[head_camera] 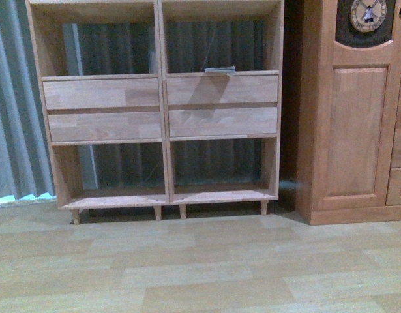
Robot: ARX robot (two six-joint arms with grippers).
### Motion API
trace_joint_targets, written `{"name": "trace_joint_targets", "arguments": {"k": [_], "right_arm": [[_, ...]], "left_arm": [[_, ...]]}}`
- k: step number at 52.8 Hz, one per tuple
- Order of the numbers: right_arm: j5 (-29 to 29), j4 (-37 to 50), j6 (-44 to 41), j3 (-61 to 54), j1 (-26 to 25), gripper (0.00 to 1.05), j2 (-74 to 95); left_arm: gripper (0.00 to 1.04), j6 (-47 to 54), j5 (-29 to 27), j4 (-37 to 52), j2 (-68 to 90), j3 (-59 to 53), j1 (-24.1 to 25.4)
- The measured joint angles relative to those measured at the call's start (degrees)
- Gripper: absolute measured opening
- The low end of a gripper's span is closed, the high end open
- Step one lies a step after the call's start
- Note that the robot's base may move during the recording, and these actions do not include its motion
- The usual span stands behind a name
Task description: Organize books on shelf
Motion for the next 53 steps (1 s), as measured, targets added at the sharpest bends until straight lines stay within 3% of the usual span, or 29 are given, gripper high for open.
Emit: {"name": "trace_joint_targets", "arguments": {"k": [53], "right_arm": [[0.0,0.0,0.0,0.0,0.0,0.98,0.0]], "left_arm": [[0.97,0.0,0.0,0.0,0.0,0.0,0.0]]}}
